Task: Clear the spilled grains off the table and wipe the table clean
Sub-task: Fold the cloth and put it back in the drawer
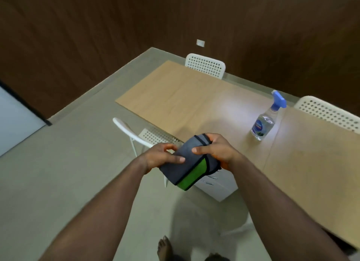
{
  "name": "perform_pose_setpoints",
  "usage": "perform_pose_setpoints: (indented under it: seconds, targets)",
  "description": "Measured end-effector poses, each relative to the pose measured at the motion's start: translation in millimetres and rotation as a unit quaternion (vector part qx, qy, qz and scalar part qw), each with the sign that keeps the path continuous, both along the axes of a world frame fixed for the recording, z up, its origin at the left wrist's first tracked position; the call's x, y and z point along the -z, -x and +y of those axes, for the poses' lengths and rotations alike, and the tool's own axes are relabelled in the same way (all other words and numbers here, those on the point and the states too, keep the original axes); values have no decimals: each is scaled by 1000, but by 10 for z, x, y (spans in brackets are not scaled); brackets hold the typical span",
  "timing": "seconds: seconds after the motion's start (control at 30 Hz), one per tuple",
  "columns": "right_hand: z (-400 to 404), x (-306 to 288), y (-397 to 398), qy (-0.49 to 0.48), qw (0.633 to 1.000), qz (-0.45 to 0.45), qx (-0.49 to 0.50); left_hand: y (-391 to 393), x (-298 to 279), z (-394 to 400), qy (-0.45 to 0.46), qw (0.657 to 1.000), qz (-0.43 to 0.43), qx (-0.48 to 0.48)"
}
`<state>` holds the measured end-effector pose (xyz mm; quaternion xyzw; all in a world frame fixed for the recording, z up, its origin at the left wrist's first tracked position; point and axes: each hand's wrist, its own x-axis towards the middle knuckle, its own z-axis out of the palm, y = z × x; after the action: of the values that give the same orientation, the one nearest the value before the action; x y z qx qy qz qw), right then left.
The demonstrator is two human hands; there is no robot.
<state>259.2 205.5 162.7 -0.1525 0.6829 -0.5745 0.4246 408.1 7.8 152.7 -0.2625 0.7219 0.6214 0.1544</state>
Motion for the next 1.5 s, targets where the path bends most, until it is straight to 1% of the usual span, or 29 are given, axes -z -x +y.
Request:
perform_pose_setpoints:
  seconds: [0.03,0.07,0.1,0.2,0.23,0.27,0.33,0.4,0.43,0.47,0.53,0.63,0.67,0.8,0.9,0.97,1.07,1.1,1.17,1.2,1.27,1.37,1.5]
  targets:
    - [-39,-66,10,5,1000,-8,-8,43,-35,-12,-16,999,3,33]
    - [-75,-124,20,17,1000,-20,5,110,-66,-23,-39,998,11,55]
    - [-106,-148,49,26,998,-32,39,175,-87,-25,-69,995,22,63]
    - [-132,-101,172,14,979,-74,187,324,-60,-23,-171,983,63,19]
    - [-114,-23,205,-8,974,-67,216,352,-41,-8,-188,980,72,9]
    - [-93,74,244,-45,970,-37,237,397,-13,2,-194,978,74,11]
    - [-30,212,280,-102,960,75,249,484,49,21,-195,978,65,19]
    - [53,287,301,-72,957,170,222,593,75,51,-191,979,68,33]
    - [103,297,327,-39,963,185,193,665,100,81,-189,979,72,41]
    - [139,286,341,-10,971,182,152,724,113,107,-189,978,78,44]
    - [212,290,367,22,986,143,86,861,141,169,-194,976,93,21]
    - [296,415,399,9,998,38,55,1061,204,272,-196,974,106,-31]
    - [332,494,415,-5,999,17,51,1124,241,304,-188,976,107,-37]
    - [449,649,450,-38,998,-15,55,1270,326,353,-140,985,92,-28]
    - [543,724,468,-30,993,-72,84,1357,399,366,-142,986,79,-44]
    - [565,786,470,-24,981,-142,131,1399,434,353,-175,980,85,-44]
    - [521,870,462,-34,926,-287,243,1485,466,331,-239,966,103,-16]
    - [508,890,453,-32,911,-319,260,1508,467,327,-248,963,108,-8]
    - [474,900,421,11,900,-356,250,1584,479,301,-255,960,115,14]
    - [444,884,403,40,899,-359,248,1600,494,281,-252,960,118,23]
    - [358,799,417,86,895,-328,290,1669,506,209,-237,962,122,55]
    - [239,701,467,67,898,-266,343,1715,514,117,-186,972,120,76]
    - [92,678,429,25,890,-203,407,1732,562,33,-66,983,132,107]
